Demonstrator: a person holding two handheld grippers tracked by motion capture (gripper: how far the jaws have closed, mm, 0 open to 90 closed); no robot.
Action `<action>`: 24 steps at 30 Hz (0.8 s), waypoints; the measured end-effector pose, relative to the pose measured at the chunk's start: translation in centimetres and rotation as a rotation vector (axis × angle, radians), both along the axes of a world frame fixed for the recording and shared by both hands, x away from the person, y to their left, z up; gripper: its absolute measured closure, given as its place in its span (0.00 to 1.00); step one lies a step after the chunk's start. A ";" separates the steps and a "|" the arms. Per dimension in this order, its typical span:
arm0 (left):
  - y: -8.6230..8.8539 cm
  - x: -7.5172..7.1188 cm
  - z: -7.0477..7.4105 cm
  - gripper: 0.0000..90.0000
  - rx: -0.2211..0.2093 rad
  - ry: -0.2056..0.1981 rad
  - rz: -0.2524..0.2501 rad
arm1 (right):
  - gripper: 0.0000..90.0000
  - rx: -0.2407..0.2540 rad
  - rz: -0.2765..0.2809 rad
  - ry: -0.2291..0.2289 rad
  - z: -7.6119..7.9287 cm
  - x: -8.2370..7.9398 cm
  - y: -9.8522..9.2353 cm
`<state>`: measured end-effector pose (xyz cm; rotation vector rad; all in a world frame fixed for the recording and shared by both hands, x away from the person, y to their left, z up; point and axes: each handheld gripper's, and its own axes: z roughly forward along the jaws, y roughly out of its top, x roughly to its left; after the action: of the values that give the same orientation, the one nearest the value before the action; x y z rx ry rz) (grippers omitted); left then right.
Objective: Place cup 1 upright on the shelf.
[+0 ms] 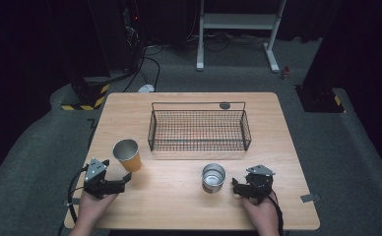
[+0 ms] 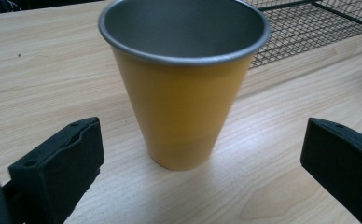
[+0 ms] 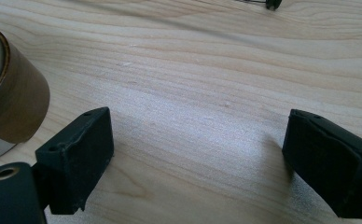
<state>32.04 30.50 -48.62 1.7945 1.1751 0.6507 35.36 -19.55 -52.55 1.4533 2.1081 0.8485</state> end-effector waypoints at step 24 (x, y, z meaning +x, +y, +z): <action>0.0 3.0 -0.1 0.01 -0.059 0.024 -0.005 | 0.10 0.000 0.001 0.000 0.0 0.0 0.0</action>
<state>35.06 30.52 -48.73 1.7599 1.1940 0.5873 35.35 -19.56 -52.55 1.4526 2.1088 0.8489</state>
